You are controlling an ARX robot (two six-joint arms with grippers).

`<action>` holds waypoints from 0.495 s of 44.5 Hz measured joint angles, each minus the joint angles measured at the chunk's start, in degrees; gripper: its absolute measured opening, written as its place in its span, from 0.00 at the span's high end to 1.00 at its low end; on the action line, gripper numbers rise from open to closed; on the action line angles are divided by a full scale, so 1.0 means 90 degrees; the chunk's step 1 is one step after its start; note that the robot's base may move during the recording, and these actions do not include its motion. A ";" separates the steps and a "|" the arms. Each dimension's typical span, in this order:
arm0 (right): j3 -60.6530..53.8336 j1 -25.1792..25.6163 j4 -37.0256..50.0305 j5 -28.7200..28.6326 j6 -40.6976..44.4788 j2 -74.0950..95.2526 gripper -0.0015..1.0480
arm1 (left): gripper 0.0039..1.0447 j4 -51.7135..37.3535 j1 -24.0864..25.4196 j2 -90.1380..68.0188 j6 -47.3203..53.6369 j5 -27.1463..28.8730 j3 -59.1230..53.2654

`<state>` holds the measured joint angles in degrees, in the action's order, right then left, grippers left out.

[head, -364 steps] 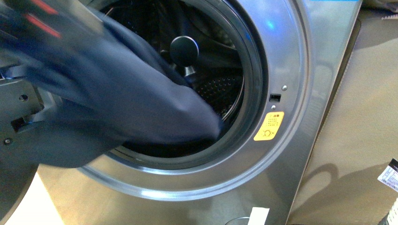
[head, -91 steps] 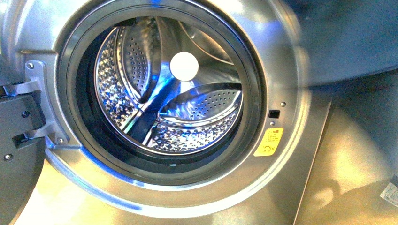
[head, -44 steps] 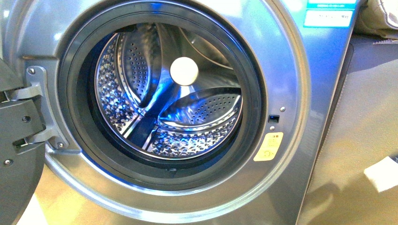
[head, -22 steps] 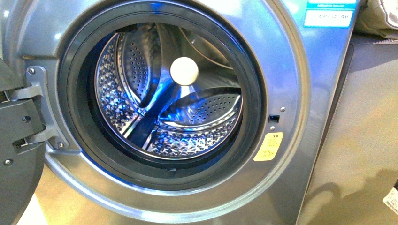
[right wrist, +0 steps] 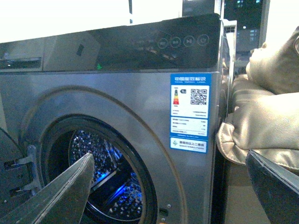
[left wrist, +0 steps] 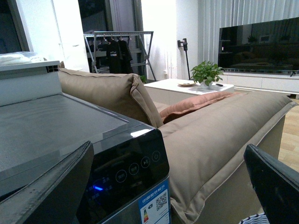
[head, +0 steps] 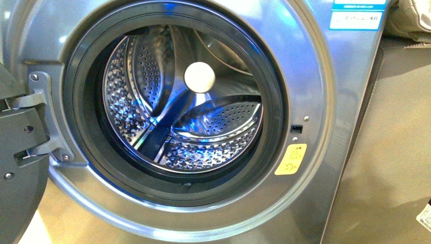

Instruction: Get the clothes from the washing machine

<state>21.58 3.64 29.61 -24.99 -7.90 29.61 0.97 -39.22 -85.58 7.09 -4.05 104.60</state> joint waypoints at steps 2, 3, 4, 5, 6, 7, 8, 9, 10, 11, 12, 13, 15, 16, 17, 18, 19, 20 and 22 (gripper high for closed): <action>-0.0228 -0.0364 -0.0036 0.0393 0.0143 -0.0308 0.07 | 0.06 0.0000 0.0000 0.0000 0.0000 0.0000 0.0000; -0.0282 -0.0469 -0.0061 0.0500 0.0204 -0.0391 0.07 | 0.06 0.0000 0.0000 0.0000 0.0000 0.0000 0.0000; -0.0257 -0.0629 -0.0333 0.0804 0.0301 -0.0483 0.09 | 0.06 0.0002 -0.0002 0.0000 0.0000 0.0010 0.0002; -0.0138 -0.0799 -0.0804 0.1314 0.0413 -0.0576 0.12 | 0.07 0.0151 -0.0053 -0.0012 -0.0032 0.0321 0.0078; -0.0019 -0.0952 -0.1316 0.1838 0.0469 -0.0644 0.15 | 0.10 0.0529 -0.0134 -0.0012 -0.0112 0.0940 0.0197; 0.0073 -0.1056 -0.1761 0.2263 0.0532 -0.0702 0.19 | 0.14 0.0913 -0.0151 0.0039 -0.0223 0.1542 0.0199; 0.0126 -0.1117 -0.2178 0.2642 0.0583 -0.0758 0.22 | 0.17 0.1251 -0.0146 0.0158 -0.0313 0.2013 0.0078; 0.0121 -0.1134 -0.2526 0.2951 0.0629 -0.0816 0.25 | 0.21 0.1481 -0.0126 0.0328 -0.0401 0.2735 -0.0168; 0.0070 -0.1127 -0.2807 0.3164 0.0680 -0.0877 0.29 | 0.24 0.1545 -0.0092 0.0539 -0.0447 0.3191 -0.0500; -0.0012 -0.1049 -0.3011 0.3172 0.0707 -0.0940 0.32 | 0.28 0.1498 -0.0044 0.0750 -0.0495 0.3580 -0.0855; -0.0104 -0.0923 -0.3116 0.3045 0.0729 -0.0993 0.36 | 0.31 0.1387 0.0022 0.0981 -0.0529 0.3891 -0.1229; -0.0155 -0.0852 -0.3145 0.2987 0.0736 -0.1010 0.37 | 0.34 0.1248 0.0097 0.1217 -0.0561 0.4104 -0.1610; -0.0333 -0.0622 -0.3167 0.2871 0.0763 -0.1071 0.44 | 0.39 0.1020 0.0243 0.1598 -0.0610 0.4187 -0.2178; -0.0406 -0.0542 -0.3162 0.2854 0.0775 -0.1107 0.47 | 0.43 0.0855 0.0352 0.1848 -0.0636 0.4172 -0.2548; -0.0474 -0.0486 -0.3150 0.2846 0.0794 -0.1137 0.51 | 0.46 0.0692 0.0457 0.2101 -0.0646 0.4143 -0.2912; -0.0539 -0.0459 -0.3133 0.2839 0.0799 -0.1180 0.54 | 0.50 0.0537 0.0563 0.2336 -0.0661 0.4078 -0.3271; -0.0602 -0.0447 -0.3106 0.2832 0.0804 -0.1226 0.57 | 0.53 0.0386 0.0678 0.2569 -0.0675 0.4002 -0.3631; -0.0634 -0.0447 -0.3094 0.2822 0.0806 -0.1251 0.59 | 0.55 0.0316 0.0743 0.2681 -0.0680 0.3971 -0.3808; -0.0748 -0.0435 -0.3048 0.2798 0.0818 -0.1355 0.66 | 0.62 0.0053 0.0993 0.3094 -0.0704 0.3878 -0.4500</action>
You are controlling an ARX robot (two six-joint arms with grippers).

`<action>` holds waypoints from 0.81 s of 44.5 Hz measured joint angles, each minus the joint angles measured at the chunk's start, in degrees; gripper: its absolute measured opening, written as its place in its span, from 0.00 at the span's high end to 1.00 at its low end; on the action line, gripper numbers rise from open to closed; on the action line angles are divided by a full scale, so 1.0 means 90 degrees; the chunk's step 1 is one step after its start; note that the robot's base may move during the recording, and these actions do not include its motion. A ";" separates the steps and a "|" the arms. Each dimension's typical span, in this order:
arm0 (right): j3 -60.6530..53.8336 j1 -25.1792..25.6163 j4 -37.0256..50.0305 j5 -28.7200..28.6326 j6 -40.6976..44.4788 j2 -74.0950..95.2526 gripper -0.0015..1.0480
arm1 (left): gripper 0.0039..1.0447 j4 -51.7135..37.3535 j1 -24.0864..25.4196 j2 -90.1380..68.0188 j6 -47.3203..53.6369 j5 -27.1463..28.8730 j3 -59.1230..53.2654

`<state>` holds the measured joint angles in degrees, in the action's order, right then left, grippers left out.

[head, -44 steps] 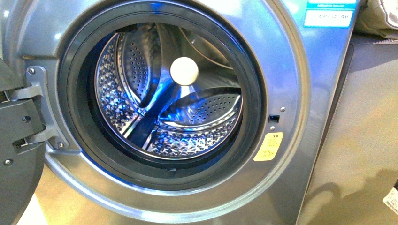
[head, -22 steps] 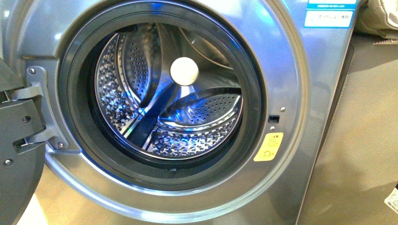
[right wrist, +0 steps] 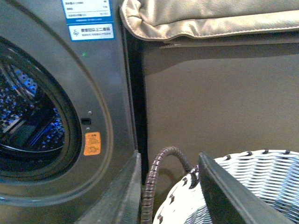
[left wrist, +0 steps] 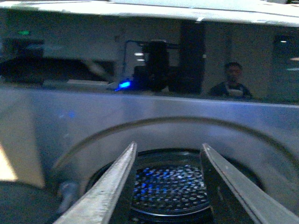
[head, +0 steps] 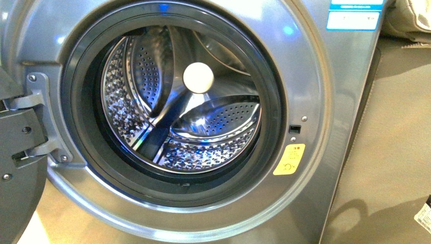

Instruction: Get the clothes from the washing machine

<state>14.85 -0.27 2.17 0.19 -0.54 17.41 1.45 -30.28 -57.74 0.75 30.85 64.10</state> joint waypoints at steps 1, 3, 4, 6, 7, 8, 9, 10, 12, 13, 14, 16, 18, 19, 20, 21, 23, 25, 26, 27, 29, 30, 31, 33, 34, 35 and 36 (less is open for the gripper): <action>-0.0056 0.0000 0.0024 -0.0017 0.0005 -0.0046 0.69 | 0.65 -0.0121 0.0102 0.0185 -0.0002 -0.0090 -0.0330; -0.0134 0.0005 0.0051 -0.0036 0.0022 -0.0126 0.74 | 0.71 -0.0282 0.0231 0.0440 -0.0017 -0.0257 -0.0792; -0.0182 0.0005 0.0073 -0.0034 0.0022 -0.0170 0.78 | 0.74 -0.0384 0.0306 0.0600 -0.0019 -0.0369 -0.1083; -0.0284 0.0005 0.0102 -0.0029 0.0024 -0.0245 0.84 | 0.81 -0.0554 0.0471 0.0852 -0.0027 -0.0559 -0.1554; -0.0308 0.0005 0.0107 -0.0029 0.0024 -0.0262 0.86 | 0.84 -0.0658 0.0554 0.1010 -0.0039 -0.0668 -0.1868; -0.0359 0.0007 0.0117 -0.0022 0.0024 -0.0294 0.89 | 0.86 -0.0699 0.0595 0.1073 -0.0044 -0.0712 -0.1987; -0.0413 0.0010 0.0124 -0.0024 0.0024 -0.0325 0.93 | 0.90 -0.0777 0.0675 0.1178 -0.0044 -0.0811 -0.2225; -0.0466 0.0012 0.0131 -0.0027 0.0027 -0.0357 0.96 | 0.93 -0.0848 0.0755 0.1273 -0.0046 -0.0908 -0.2446; -0.0563 0.0015 0.0143 -0.0024 0.0041 -0.0418 0.98 | 0.98 -0.0981 0.0891 0.1452 -0.0058 -0.1127 -0.2863; -0.0602 0.0015 0.0112 -0.0027 0.0041 -0.0481 0.97 | 0.97 -0.1042 0.0954 0.1540 -0.0061 -0.1217 -0.3053; -0.0624 0.0015 -0.0017 -0.0032 0.0041 -0.0614 0.97 | 0.97 -0.1098 0.1027 0.1632 -0.0066 -0.1290 -0.3230; -0.0687 0.0015 -0.0301 -0.0024 0.0041 -0.0862 0.98 | 0.97 -0.1202 0.1192 0.1819 -0.0068 -0.1392 -0.3543; -0.0784 0.0017 -0.0374 -0.0029 0.0044 -0.1061 0.98 | 0.97 -0.1304 0.1353 0.1994 -0.0068 -0.1506 -0.3827; -0.0814 0.0017 -0.0381 -0.0029 0.0044 -0.1158 0.98 | 0.97 -0.1350 0.1430 0.2064 -0.0070 -0.1552 -0.3954; -0.0821 0.0017 -0.0381 -0.0029 0.0044 -0.1197 0.98 | 0.97 -0.1392 0.1518 0.2123 -0.0075 -0.1596 -0.4082; -0.0828 0.0017 -0.0379 -0.0029 0.0044 -0.1243 0.98 | 0.97 -0.1411 0.1557 0.2157 -0.0078 -0.1617 -0.4146; -0.0850 0.0017 -0.0376 -0.0027 0.0044 -0.1292 0.98 | 0.97 -0.1496 0.1719 0.2336 -0.0085 -0.1787 -0.4444; -0.0920 0.0017 -0.0372 -0.0029 0.0044 -0.1333 0.98 | 0.97 -0.1571 0.1843 0.2526 -0.0087 -0.1962 -0.4704; -0.0971 0.0017 -0.0367 -0.0029 0.0044 -0.1360 0.98 | 0.97 -0.1596 0.1892 0.2596 -0.0087 -0.2018 -0.4794; -0.1003 0.0017 -0.0364 -0.0029 0.0044 -0.1377 0.98 | 0.97 -0.1625 0.1938 0.2669 -0.0087 -0.2076 -0.4879; -0.1056 0.0017 -0.0357 -0.0027 0.0044 -0.1409 0.98 | 0.97 -0.1671 0.2033 0.2800 -0.0087 -0.2174 -0.5044; -0.1081 0.0017 -0.0352 -0.0029 0.0044 -0.1421 0.98 | 0.97 -0.1683 0.2081 0.2858 -0.0087 -0.2208 -0.5122; -0.1100 0.0017 -0.0347 -0.0029 0.0044 -0.1438 0.98 | 0.97 -0.1705 0.2130 0.2922 -0.0090 -0.2271 -0.5200; -0.1137 0.0017 -0.0338 -0.0027 0.0044 -0.1472 0.98 | 0.97 -0.1744 0.2249 0.3079 -0.0090 -0.2341 -0.5377; -0.1149 0.0017 -0.0335 -0.0027 0.0044 -0.1486 0.98 | 0.97 -0.1756 0.2293 0.3138 -0.0090 -0.2380 -0.5445; -0.1163 0.0017 -0.0330 -0.0029 0.0044 -0.1506 0.98 | 0.97 -0.1768 0.2358 0.3211 -0.0090 -0.2443 -0.5537; -0.1175 0.0017 -0.0328 -0.0029 0.0044 -0.1525 0.98 | 0.97 -0.1778 0.2397 0.3262 -0.0090 -0.2480 -0.5600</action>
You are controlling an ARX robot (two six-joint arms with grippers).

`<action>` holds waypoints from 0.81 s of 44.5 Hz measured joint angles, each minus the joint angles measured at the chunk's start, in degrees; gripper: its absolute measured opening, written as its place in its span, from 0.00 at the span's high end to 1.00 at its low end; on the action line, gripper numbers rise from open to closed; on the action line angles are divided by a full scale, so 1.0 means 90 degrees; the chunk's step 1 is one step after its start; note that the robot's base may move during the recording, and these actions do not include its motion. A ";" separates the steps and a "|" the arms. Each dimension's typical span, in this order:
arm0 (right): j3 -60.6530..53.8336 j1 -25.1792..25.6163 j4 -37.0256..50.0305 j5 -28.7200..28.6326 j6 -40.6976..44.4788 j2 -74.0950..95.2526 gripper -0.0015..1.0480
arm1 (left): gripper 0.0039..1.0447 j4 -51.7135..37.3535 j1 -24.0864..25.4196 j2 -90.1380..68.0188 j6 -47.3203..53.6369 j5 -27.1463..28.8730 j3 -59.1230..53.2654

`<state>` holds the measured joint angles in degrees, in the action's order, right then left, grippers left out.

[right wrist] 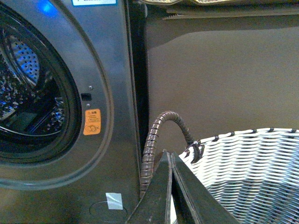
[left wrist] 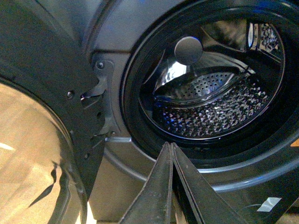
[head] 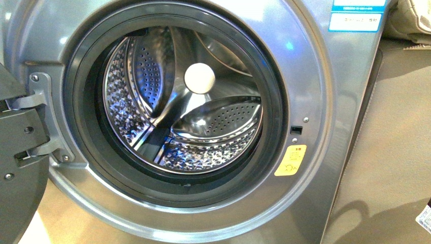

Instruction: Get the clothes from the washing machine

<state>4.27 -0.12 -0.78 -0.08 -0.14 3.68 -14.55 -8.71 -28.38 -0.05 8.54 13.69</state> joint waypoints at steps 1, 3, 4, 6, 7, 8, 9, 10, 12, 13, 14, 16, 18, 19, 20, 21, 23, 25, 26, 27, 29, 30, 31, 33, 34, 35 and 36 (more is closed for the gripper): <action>-0.0015 0.0000 0.0005 0.0000 0.0000 -0.0010 0.98 | 0.97 -0.0007 0.0032 0.0041 0.0000 -0.0029 -0.0056; -0.0041 0.0000 0.0010 0.0002 0.0000 -0.0036 0.98 | 0.97 -0.0010 0.0097 0.0129 0.0000 -0.0104 -0.0160; -0.0056 0.0000 0.0010 0.0000 0.0000 -0.0046 0.98 | 0.97 -0.0010 0.0129 0.0172 0.0000 -0.0134 -0.0211; -0.0085 0.0000 0.0012 0.0002 0.0000 -0.0066 0.98 | 0.97 -0.0010 0.0185 0.0260 0.0000 -0.0197 -0.0308; -0.0097 0.0000 0.0015 0.0000 0.0000 -0.0078 0.98 | 0.97 -0.0010 0.0211 0.0304 0.0000 -0.0223 -0.0355; -0.0114 0.0000 0.0017 0.0002 0.0000 -0.0085 0.98 | 0.97 -0.0010 0.0238 0.0342 0.0000 -0.0253 -0.0401; -0.0131 0.0000 0.0022 0.0002 0.0000 -0.0097 0.98 | 0.97 -0.0007 0.0396 0.0420 -0.0007 -0.0483 -0.0459; -0.0143 0.0000 0.0022 0.0000 0.0000 -0.0112 0.98 | 0.97 -0.0007 0.0588 0.0493 -0.0005 -0.0760 -0.0517; -0.0160 0.0000 0.0022 0.0000 0.0000 -0.0129 0.98 | 0.97 -0.0005 0.0804 0.0605 -0.0005 -0.0894 -0.0602; -0.0165 0.0000 0.0022 0.0000 0.0000 -0.0136 0.98 | 0.97 -0.0005 0.0857 0.0648 -0.0005 -0.0906 -0.0629; -0.0177 0.0000 0.0024 0.0002 0.0000 -0.0151 0.98 | 0.97 0.0000 0.0889 0.0687 -0.0005 -0.0903 -0.0658; -0.0267 0.0000 0.0066 0.0005 0.0000 -0.0262 0.98 | 0.97 0.0012 0.0952 0.0760 -0.0007 -0.0894 -0.0714; -0.0381 0.0000 0.0063 0.0002 0.0000 -0.0345 0.98 | 0.97 0.0036 0.0957 0.0845 -0.0005 -0.0911 -0.0777; -0.0418 0.0000 0.0063 -0.0007 0.0000 -0.0367 0.98 | 0.97 0.0041 0.0957 0.0865 -0.0005 -0.0916 -0.0794; -0.0437 0.0000 0.0063 0.0000 0.0000 -0.0369 0.98 | 0.97 0.0051 0.0957 0.0903 -0.0005 -0.0920 -0.0828; -0.0442 0.0000 0.0061 0.0000 0.0000 -0.0369 0.98 | 0.97 0.0063 0.0957 0.0940 -0.0005 -0.0933 -0.0855; -0.0442 0.0000 0.0063 0.0002 0.0000 -0.0369 0.98 | 0.97 0.0092 0.0957 0.1015 -0.0005 -0.0952 -0.0903; -0.0442 0.0000 0.0063 0.0002 0.0000 -0.0376 0.98 | 0.97 0.0131 0.0957 0.1107 -0.0005 -0.0950 -0.0959; -0.0442 0.0000 0.0063 0.0002 0.0000 -0.0381 0.98 | 0.97 0.0155 0.0957 0.1166 -0.0005 -0.0945 -0.0991; -0.0442 0.0000 0.0063 0.0000 0.0000 -0.0381 0.98 | 0.97 0.0180 0.0957 0.1222 -0.0005 -0.0947 -0.1020; -0.0442 0.0000 0.0063 0.0000 0.0000 -0.0381 0.98 | 0.97 0.0221 0.0957 0.1314 -0.0005 -0.0945 -0.1064; -0.0442 0.0000 0.0063 0.0000 0.0000 -0.0381 0.98 | 0.97 0.0240 0.0957 0.1345 -0.0005 -0.0945 -0.1081; -0.0442 0.0000 0.0063 0.0000 0.0000 -0.0381 0.98 | 0.97 0.0257 0.0957 0.1379 -0.0005 -0.0947 -0.1098; -0.0442 0.0000 0.0063 0.0002 0.0000 -0.0381 0.98 | 0.97 0.0294 0.0957 0.1445 -0.0005 -0.0947 -0.1127; -0.0442 0.0000 0.0063 0.0000 0.0000 -0.0381 0.98 | 0.97 0.0311 0.0957 0.1479 -0.0005 -0.0947 -0.1144; -0.0442 0.0000 0.0063 0.0002 0.0000 -0.0381 0.98 | 0.97 0.0333 0.0957 0.1515 -0.0005 -0.0947 -0.1158; -0.0442 0.0000 0.0063 0.0002 0.0000 -0.0381 0.98 | 0.97 0.0352 0.0957 0.1547 -0.0005 -0.0950 -0.1173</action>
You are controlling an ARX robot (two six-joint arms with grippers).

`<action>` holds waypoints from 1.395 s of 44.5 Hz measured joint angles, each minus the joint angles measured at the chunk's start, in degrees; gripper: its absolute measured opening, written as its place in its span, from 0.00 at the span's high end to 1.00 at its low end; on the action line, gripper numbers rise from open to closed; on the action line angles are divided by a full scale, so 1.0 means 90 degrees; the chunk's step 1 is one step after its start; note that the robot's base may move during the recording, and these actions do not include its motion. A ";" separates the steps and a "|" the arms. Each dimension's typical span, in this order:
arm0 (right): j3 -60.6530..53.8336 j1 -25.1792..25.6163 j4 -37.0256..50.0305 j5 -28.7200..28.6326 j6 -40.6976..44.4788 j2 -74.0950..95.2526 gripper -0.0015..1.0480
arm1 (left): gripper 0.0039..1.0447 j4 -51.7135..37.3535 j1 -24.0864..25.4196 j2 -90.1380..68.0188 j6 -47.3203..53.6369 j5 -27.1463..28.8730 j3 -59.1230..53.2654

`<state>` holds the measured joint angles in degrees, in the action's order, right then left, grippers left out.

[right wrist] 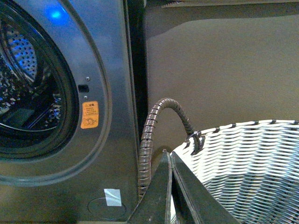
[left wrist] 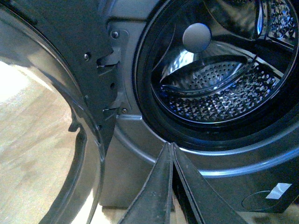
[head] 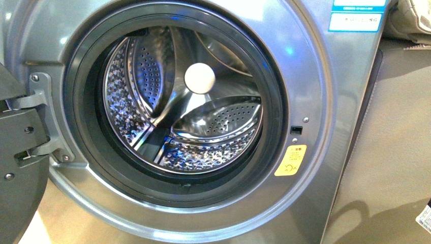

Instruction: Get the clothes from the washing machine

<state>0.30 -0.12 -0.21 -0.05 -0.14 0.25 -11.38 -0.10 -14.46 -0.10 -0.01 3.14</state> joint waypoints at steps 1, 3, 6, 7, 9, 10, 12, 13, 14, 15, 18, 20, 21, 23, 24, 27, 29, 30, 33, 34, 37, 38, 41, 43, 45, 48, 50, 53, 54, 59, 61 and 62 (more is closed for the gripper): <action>0.0000 0.0000 0.0000 0.0000 0.0000 0.0000 0.98 | 0.97 0.0024 0.0000 0.0034 0.0000 0.0002 -0.0012; 0.0000 0.0000 0.0000 -0.0002 0.0000 0.0000 0.98 | 0.97 0.0063 0.0000 0.0095 0.0000 0.0002 -0.0039; 0.0000 0.0000 0.0000 -0.0002 0.0000 0.0000 0.98 | 0.97 0.0129 0.0000 0.0202 0.0000 0.0002 -0.0073; 0.0000 0.0000 0.0000 0.0000 0.0000 0.0000 0.98 | 0.97 0.0146 0.0000 0.0236 0.0000 0.0002 -0.0083; 0.0000 0.0000 0.0000 -0.0002 0.0000 0.0000 0.98 | 0.97 0.0175 0.0000 0.0299 0.0000 0.0002 -0.0112; 0.0000 0.0000 0.0000 0.0000 0.0000 0.0000 0.98 | 0.97 0.0143 0.0000 0.0342 0.0000 0.0002 -0.0158; 0.0000 0.0000 0.0000 -0.0002 0.0000 0.0000 0.98 | 0.97 0.0121 0.0000 0.0435 0.0000 0.0002 -0.0267; 0.0000 0.0000 0.0000 0.0000 0.0000 0.0000 0.98 | 0.97 0.0138 0.0000 0.0469 0.0002 0.0000 -0.0291; 0.0000 0.0000 0.0000 0.0000 0.0000 0.0000 0.98 | 0.97 0.0168 0.0000 0.0481 0.0000 -0.0007 -0.0294; 0.0000 0.0000 0.0000 -0.0002 0.0000 0.0000 0.98 | 0.97 0.0255 0.0000 0.0597 0.0000 0.0010 -0.0291; 0.0000 0.0000 0.0000 -0.0002 0.0000 0.0000 0.98 | 0.97 0.0962 0.0000 0.1129 0.0000 0.0005 -0.0291; 0.0000 0.0000 0.0000 0.0000 0.0000 0.0000 0.98 | 0.97 0.1171 0.0000 0.1319 0.0002 0.0015 -0.0291; 0.0000 0.0000 0.0000 0.0005 0.0000 0.0000 0.98 | 0.97 0.1224 0.0000 0.1384 0.0002 0.0002 -0.0291; 0.0000 0.0000 0.0000 0.0000 0.0000 0.0000 0.98 | 0.97 0.1234 0.0000 0.1559 0.0000 0.0000 -0.0289; 0.0000 0.0000 0.0000 0.0000 0.0000 0.0000 0.98 | 0.97 0.1234 0.0000 0.1586 0.0000 0.0005 -0.0289; 0.0000 0.0000 0.0000 -0.0002 0.0000 0.0000 0.98 | 0.97 0.1263 0.0000 0.1576 0.0000 0.0002 -0.0289; 0.0000 0.0000 0.0000 0.0000 0.0000 0.0000 0.98 | 0.97 0.1260 0.0000 0.1583 0.0000 0.0000 -0.0289; 0.0000 0.0000 0.0000 0.0000 0.0000 0.0000 0.98 | 0.97 0.1260 0.0000 0.1583 0.0000 0.0002 -0.0289; 0.0000 0.0000 0.0000 0.0000 0.0000 0.0000 0.98 | 0.97 0.1260 0.0000 0.1583 0.0000 0.0002 -0.0289; 0.0000 0.0000 0.0000 0.0000 0.0000 0.0000 0.98 | 0.97 0.1260 0.0000 0.1583 0.0000 0.0002 -0.0289; 0.0000 0.0000 0.0000 0.0000 0.0000 0.0000 0.98 | 0.97 0.1260 0.0000 0.1583 0.0000 0.0002 -0.0289; 0.0000 0.0000 0.0000 0.0000 0.0000 0.0000 0.98 | 0.97 0.1260 0.0000 0.1583 0.0000 0.0002 -0.0289; 0.0000 0.0000 0.0000 0.0000 0.0000 0.0000 0.98 | 0.87 0.1260 0.0000 0.1583 -0.0002 0.0002 -0.0289; 0.0000 0.0000 0.0000 0.0000 0.0010 0.0000 0.96 | 0.80 0.1260 0.0000 0.1583 -0.0002 0.0002 -0.0289; 0.0000 0.0000 0.0000 0.0000 0.0007 0.0000 0.90 | 0.73 0.1260 0.0000 0.1583 -0.0002 0.0002 -0.0289; 0.0000 0.0000 0.0000 0.0000 0.0007 0.0000 0.80 | 0.63 0.1260 0.0000 0.1583 -0.0002 0.0002 -0.0289; 0.0000 0.0000 0.0000 -0.0002 0.0007 0.0000 0.73 | 0.56 0.1260 0.0000 0.1583 -0.0005 0.0002 -0.0289; 0.0000 0.0000 0.0000 0.0000 0.0007 0.0000 0.60 | 0.42 0.1260 0.0000 0.1583 -0.0002 0.0002 -0.0289; 0.0000 0.0000 0.0000 0.0000 0.0007 0.0000 0.55 | 0.37 0.1260 0.0000 0.1583 -0.0002 0.0002 -0.0289; 0.0000 0.0000 0.0000 0.0000 0.0007 0.0000 0.31 | 0.13 0.1260 0.0000 0.1583 -0.0002 0.0002 -0.0289; 0.0000 0.0000 0.0000 0.0000 0.0007 0.0000 0.21 | 0.04 0.1260 0.0000 0.1583 0.0000 0.0002 -0.0289; 0.0000 0.0000 0.0000 0.0000 0.0007 0.0000 0.16 | 0.05 0.1260 0.0000 0.1583 0.0000 0.0002 -0.0289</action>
<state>0.30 -0.12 -0.21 -0.05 -0.08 0.25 -0.03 -0.10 -0.21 -0.10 0.01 0.54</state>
